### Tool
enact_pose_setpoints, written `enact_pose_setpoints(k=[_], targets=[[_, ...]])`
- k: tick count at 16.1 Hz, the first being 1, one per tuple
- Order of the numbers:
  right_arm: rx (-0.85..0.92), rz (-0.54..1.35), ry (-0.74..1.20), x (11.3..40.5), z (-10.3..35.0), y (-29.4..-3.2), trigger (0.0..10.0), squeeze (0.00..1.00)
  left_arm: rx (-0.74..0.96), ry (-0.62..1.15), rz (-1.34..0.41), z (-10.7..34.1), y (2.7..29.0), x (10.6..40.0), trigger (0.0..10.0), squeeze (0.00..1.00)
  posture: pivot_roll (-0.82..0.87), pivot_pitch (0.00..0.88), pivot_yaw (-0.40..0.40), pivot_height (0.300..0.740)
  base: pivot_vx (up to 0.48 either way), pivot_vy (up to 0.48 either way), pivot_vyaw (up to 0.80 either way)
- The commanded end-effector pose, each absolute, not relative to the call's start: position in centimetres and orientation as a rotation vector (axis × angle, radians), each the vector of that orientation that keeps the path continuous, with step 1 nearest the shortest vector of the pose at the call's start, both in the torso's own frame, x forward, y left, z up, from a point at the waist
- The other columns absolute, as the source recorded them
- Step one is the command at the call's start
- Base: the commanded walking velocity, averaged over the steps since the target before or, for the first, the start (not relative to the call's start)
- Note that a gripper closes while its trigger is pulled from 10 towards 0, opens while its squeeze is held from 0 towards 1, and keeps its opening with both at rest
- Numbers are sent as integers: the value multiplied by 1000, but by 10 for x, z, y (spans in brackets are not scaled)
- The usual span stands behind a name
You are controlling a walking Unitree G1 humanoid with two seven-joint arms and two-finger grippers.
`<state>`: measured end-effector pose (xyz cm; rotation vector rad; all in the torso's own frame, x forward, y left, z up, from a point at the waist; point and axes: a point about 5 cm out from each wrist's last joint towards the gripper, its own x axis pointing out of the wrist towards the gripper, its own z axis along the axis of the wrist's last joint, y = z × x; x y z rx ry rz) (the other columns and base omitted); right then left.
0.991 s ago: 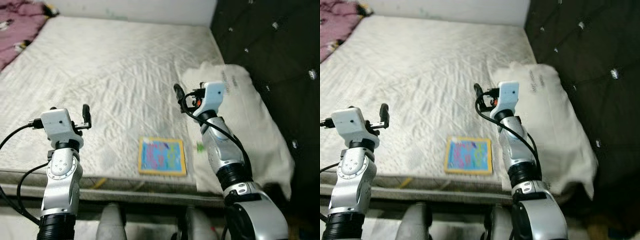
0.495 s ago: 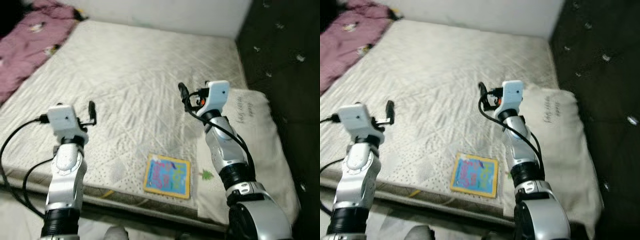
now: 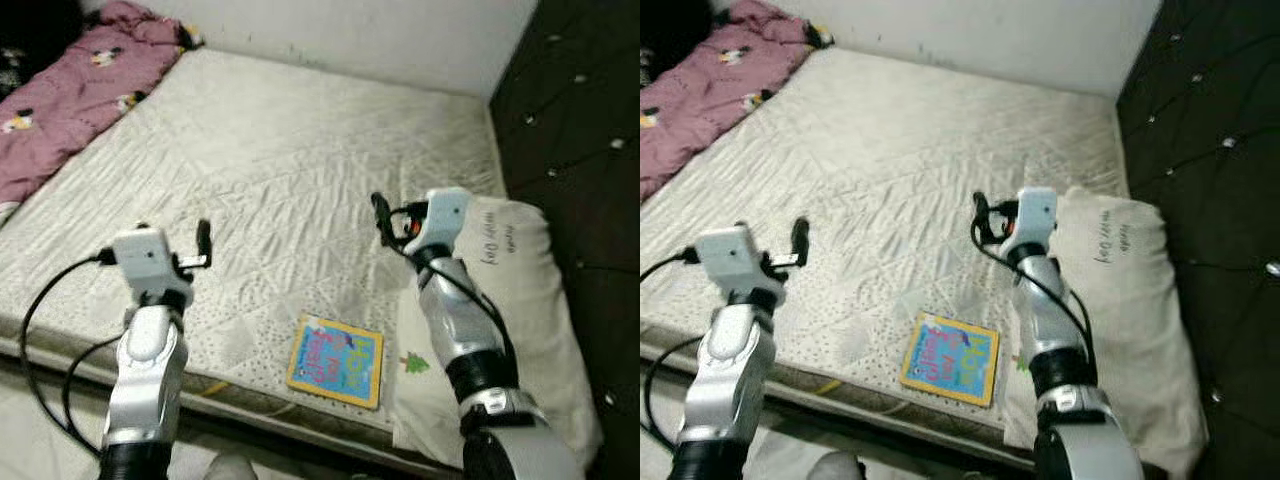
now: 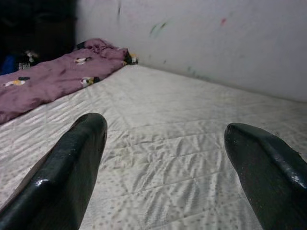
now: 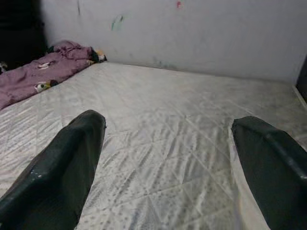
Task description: Clean up the room
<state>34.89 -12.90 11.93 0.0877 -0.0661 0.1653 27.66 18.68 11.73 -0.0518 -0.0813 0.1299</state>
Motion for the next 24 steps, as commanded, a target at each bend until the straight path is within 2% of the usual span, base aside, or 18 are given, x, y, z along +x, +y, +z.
enact_pose_setpoints(k=[1,3,7,11,24], targets=[[81,187,-97,349,128,-123,10000,0,-57,-85,124,120,188,274,10000,0,93,0,-48,740,0,480,-800],[70,206,-102,344,126,-122,10000,0,-76,-84,125,120,186,271,10000,0,88,0,-48,740,0,480,-800],[63,227,-83,337,123,-122,10000,0,-118,-87,101,125,180,271,10000,0,71,0,-47,740,0,480,0],[56,224,-59,330,120,-126,10000,0,-144,-75,88,123,177,270,10000,0,57,0,-48,740,0,480,-800],[26,285,-45,329,124,-118,10000,0,-151,-85,96,127,176,275,10000,0,56,0,-55,740,0,480,0]])
